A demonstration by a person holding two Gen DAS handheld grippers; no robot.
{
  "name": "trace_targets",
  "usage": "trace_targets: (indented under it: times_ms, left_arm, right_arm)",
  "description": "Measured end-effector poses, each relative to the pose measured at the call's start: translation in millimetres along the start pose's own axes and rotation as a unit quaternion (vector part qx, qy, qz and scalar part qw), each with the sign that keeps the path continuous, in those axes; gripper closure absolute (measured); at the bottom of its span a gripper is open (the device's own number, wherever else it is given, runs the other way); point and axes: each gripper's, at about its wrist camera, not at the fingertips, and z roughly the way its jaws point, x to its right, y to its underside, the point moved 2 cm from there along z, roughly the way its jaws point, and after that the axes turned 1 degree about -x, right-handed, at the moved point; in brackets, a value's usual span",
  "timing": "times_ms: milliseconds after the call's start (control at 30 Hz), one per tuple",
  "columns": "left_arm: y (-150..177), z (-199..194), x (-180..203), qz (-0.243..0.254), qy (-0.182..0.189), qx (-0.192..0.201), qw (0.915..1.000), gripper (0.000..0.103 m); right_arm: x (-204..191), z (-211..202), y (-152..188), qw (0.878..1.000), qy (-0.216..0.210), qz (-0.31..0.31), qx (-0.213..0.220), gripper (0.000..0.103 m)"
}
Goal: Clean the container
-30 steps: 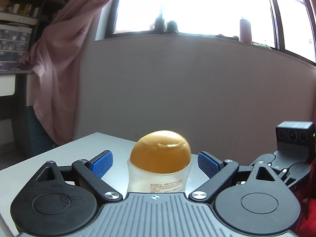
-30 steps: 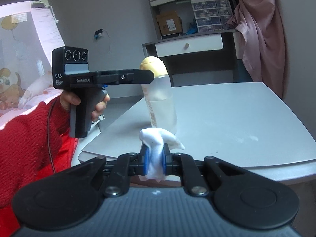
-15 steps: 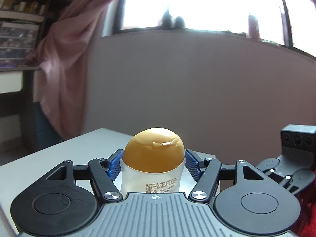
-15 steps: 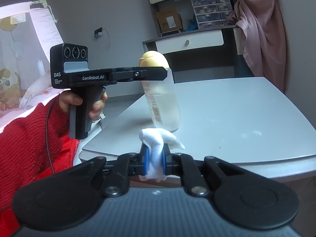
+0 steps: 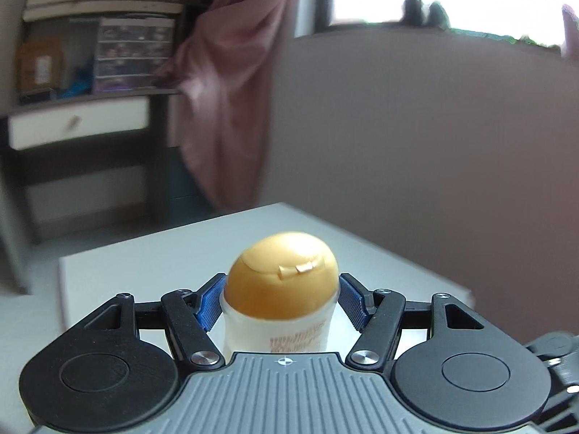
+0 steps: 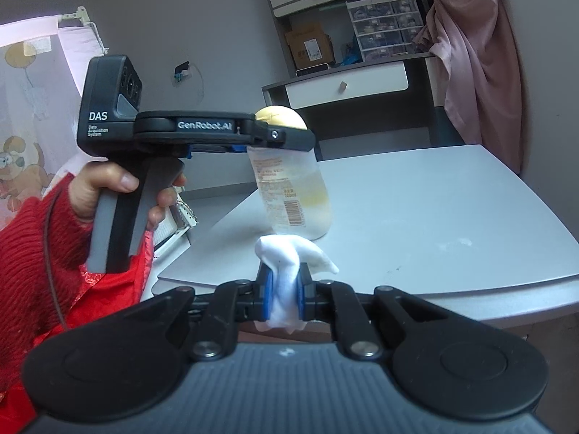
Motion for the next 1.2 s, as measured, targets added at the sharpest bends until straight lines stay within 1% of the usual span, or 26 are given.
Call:
trace_targets:
  times_ms: [100,200,267,400,433,467,633,733,800,1033,1167,1200]
  left_arm:
    - [0,-8,11,-0.013,-0.039,-0.025,0.9988,0.038]
    - [-4,-12,14,-0.034,-0.063,-0.031,0.9969,0.038]
    - [-4,-19,14,-0.045,-0.07,-0.029,0.9961,0.038]
    - [-15,-27,18,-0.058,-0.087,-0.031,0.9941,0.038]
    - [-28,-14,18,-0.06,-0.092,-0.033,0.9934,0.039]
    - [-31,-12,18,-0.069,-0.098,-0.035,0.9922,0.039]
    - [-46,4,8,-0.121,-0.131,-0.048,0.9829,0.039]
    - [-49,3,4,-0.166,-0.152,-0.051,0.973,0.039]
    - [-49,2,3,-0.188,-0.161,-0.052,0.9674,0.039]
    - [-54,5,17,-0.175,-0.181,-0.059,0.9661,0.038]
    - [-57,9,18,-0.162,-0.178,-0.058,0.9689,0.036]
    - [-58,11,20,-0.15,-0.177,-0.058,0.9711,0.036]
  right_arm:
    - [1,-2,0,1.0,-0.001,0.003,0.005,0.091]
    - [1,-3,1,1.0,-0.003,0.005,0.009,0.091]
    - [2,-5,2,1.0,-0.006,0.008,0.01,0.091]
    - [4,-8,2,1.0,-0.008,0.01,0.011,0.091]
    - [5,-9,2,1.0,-0.009,0.011,0.012,0.091]
    - [5,-9,2,1.0,-0.01,0.012,0.012,0.091]
    - [6,-12,2,1.0,-0.015,0.017,0.015,0.091]
    - [8,-13,2,0.999,-0.019,0.021,0.017,0.091]
    - [9,-14,2,0.999,-0.022,0.024,0.017,0.091]
    - [11,-15,2,0.999,-0.032,0.028,0.018,0.091]
    - [12,-19,3,0.999,-0.034,0.029,0.021,0.091]
    - [12,-20,3,0.999,-0.033,0.03,0.021,0.091]
